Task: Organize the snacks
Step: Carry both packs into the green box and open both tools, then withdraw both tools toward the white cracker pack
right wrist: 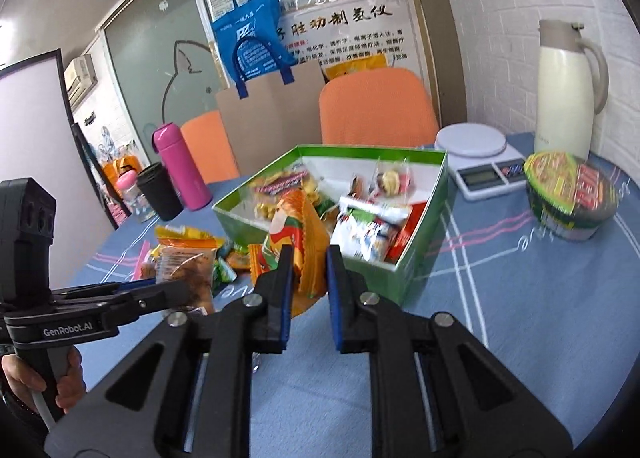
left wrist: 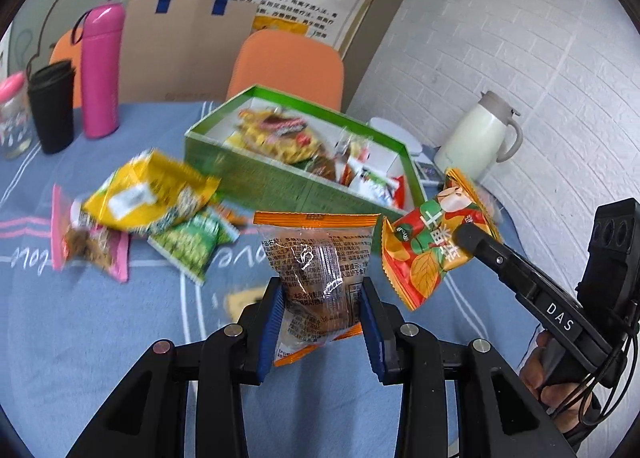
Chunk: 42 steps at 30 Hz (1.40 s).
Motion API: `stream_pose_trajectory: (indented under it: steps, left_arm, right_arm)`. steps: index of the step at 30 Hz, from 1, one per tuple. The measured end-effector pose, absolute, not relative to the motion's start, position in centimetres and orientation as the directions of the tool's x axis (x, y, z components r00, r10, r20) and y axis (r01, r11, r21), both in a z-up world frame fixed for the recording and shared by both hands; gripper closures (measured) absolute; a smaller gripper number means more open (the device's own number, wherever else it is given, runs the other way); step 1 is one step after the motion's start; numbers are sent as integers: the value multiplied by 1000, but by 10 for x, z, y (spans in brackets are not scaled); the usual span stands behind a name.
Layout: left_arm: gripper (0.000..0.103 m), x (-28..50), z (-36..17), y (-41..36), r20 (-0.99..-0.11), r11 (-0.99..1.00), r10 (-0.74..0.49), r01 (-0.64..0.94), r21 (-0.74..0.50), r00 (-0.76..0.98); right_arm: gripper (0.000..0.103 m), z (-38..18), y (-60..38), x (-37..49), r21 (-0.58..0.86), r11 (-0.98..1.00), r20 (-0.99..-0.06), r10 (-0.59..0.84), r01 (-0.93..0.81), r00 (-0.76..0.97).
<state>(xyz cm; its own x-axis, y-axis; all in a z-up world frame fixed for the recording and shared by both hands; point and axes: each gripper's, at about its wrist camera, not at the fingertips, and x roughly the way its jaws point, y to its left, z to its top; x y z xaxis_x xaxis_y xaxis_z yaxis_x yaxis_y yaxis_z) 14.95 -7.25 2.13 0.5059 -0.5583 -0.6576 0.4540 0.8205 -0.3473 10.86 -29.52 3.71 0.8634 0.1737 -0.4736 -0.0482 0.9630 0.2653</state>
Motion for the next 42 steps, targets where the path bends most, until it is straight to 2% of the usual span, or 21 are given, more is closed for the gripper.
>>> stream_pose_trajectory:
  steps: [10, 16, 22, 25, 26, 27, 29, 30, 32, 35, 42]
  left_arm:
    - [66, 206, 52, -115, -639, 818, -558, 481, -316, 529]
    - [66, 240, 50, -139, -645, 824, -546, 480, -300, 535]
    - [66, 270, 38, -154, -655, 828, -543, 465, -313, 526]
    - [66, 283, 29, -162, -668, 836, -530, 454, -309, 522]
    - [66, 286, 26, -164, -674, 838, -526, 450, -308, 519]
    - [66, 290, 23, -166, -679, 839, -524, 448, -307, 515]
    - [64, 290, 20, -166, -676, 840, -522, 452, -301, 520]
    - [54, 289, 19, -165, -671, 836, -527, 459, -301, 521]
    - [15, 285, 20, -161, -652, 841, -526, 448, -303, 546]
    - [10, 278, 26, -153, -606, 846, -529, 428, -319, 594]
    - [8, 265, 33, -139, -623, 855, -517, 394, -338, 587]
  right_arm:
    - [86, 41, -329, 155, 278, 960, -459, 110, 25, 882]
    - [86, 37, -353, 183, 324, 942, -450, 69, 91, 890]
    - [85, 18, -367, 214, 384, 916, -471, 86, 117, 878]
    - [77, 7, -357, 231, 317, 944, -535, 101, 88, 839]
    - [60, 6, -350, 230, 256, 963, -539, 68, 86, 839]
    - [38, 6, -347, 228, 215, 973, -528, 39, 89, 849]
    - [22, 9, -343, 216, 173, 982, -478, 12, 81, 878]
    - [22, 9, -343, 213, 173, 982, -471, 21, 69, 882]
    - [17, 10, -344, 209, 178, 982, -484, 34, 60, 874]
    - [2, 10, -343, 202, 184, 980, -505, 32, 71, 862]
    - [1, 18, -333, 181, 240, 969, -535, 87, 53, 840]
